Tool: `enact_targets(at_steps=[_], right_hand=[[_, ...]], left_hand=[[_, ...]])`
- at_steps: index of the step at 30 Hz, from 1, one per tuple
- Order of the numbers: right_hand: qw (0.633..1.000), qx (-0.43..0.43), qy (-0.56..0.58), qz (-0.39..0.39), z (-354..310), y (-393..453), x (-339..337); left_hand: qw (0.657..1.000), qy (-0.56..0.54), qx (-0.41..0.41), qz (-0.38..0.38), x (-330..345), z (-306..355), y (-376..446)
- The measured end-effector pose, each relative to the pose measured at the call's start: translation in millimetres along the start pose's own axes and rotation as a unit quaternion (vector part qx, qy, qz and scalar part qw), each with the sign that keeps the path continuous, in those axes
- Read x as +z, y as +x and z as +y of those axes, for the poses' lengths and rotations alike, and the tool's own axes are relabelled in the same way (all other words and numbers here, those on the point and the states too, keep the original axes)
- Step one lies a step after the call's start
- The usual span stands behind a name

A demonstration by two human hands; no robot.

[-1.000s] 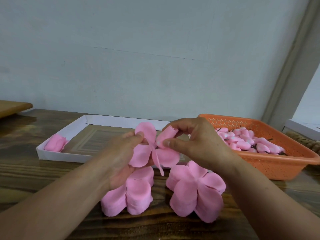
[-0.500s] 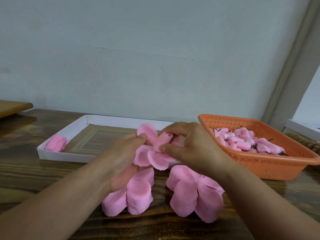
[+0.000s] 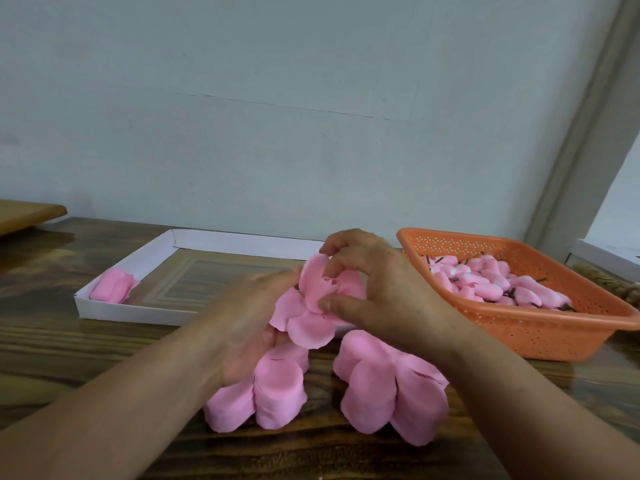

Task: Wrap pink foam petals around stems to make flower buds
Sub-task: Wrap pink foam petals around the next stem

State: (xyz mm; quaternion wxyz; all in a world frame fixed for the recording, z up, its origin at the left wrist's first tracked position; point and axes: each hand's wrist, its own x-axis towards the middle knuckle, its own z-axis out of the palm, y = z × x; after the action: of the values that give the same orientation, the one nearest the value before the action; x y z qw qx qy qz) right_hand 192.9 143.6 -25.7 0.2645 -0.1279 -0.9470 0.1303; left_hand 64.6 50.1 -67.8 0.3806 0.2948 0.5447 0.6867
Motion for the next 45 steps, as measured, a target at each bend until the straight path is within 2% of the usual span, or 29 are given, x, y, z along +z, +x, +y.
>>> enact_targets(at_steps=[8, 14, 18, 25, 30, 40, 45], right_hand=[[0.995, 0.044, 0.092, -0.016, 6.1, -1.4, -0.1], [0.99, 0.043, 0.129, -0.046, 11.3, 0.1, -2.6], [0.986, 0.043, 0.144, -0.071, 11.9, -0.1, -3.2], [0.975, 0.081, 0.2, -0.05, 13.5, 1.0, 1.8], [0.969, 0.094, 0.226, -0.034, 15.4, 1.3, 6.0], [0.943, 0.132, 0.301, -0.054, 16.1, 0.1, 6.0], [0.956, 0.107, 0.267, -0.05, 15.8, 0.2, 6.5]], left_hand=[[0.999, 0.034, -0.005, 0.032, 1.4, -1.1, -2.3], [0.993, 0.078, -0.013, -0.084, 0.9, 2.4, -9.5], [0.987, 0.097, -0.025, -0.129, -1.2, 2.2, -8.7], [0.992, 0.071, -0.042, -0.099, -2.2, -0.1, -6.0], [0.99, 0.057, -0.041, -0.12, -1.3, -0.2, -8.1], [0.993, 0.039, -0.058, -0.094, -2.6, -2.4, -5.7], [0.986, 0.075, -0.06, -0.133, -1.6, 2.0, -11.4]])
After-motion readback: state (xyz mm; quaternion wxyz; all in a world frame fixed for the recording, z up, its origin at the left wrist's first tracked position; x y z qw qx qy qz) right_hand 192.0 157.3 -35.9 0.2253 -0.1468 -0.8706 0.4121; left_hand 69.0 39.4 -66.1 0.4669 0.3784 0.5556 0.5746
